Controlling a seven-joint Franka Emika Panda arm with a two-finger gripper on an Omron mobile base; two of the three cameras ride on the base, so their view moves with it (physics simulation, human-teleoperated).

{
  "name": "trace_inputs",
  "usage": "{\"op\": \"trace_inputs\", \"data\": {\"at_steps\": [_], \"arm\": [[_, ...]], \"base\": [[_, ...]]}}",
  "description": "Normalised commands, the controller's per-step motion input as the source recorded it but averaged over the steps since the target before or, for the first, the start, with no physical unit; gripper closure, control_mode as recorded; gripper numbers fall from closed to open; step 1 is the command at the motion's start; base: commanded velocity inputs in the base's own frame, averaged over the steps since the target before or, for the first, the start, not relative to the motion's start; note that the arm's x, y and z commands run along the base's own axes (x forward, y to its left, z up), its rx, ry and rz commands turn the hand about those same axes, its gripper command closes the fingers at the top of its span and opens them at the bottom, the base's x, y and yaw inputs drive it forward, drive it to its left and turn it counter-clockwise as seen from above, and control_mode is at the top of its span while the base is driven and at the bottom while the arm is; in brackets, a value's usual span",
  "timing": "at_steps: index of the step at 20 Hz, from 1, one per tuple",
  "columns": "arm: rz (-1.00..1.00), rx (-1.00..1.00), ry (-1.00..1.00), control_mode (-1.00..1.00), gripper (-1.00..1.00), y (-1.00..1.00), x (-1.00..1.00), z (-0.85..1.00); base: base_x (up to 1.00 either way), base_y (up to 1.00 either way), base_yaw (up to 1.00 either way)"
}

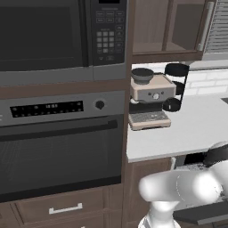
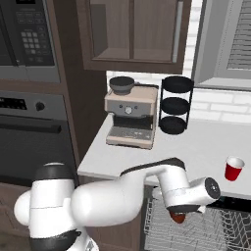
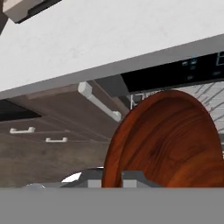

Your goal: Pick up the cup and bowl from the counter, place them in the dishwasher, and close the dishwasher door.

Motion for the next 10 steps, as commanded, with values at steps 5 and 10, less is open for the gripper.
{"op": "trace_inputs", "data": {"at_steps": [5,10], "arm": [[-0.02,0.0,-0.06,-1.0,1.0,0.0,0.09,-0.74],[-0.06,-0.03,-0.06,-1.0,1.0,0.01,0.16,-0.43]], "base": [[0.0,0.0,0.0],[0.0,0.0,0.0]]}}
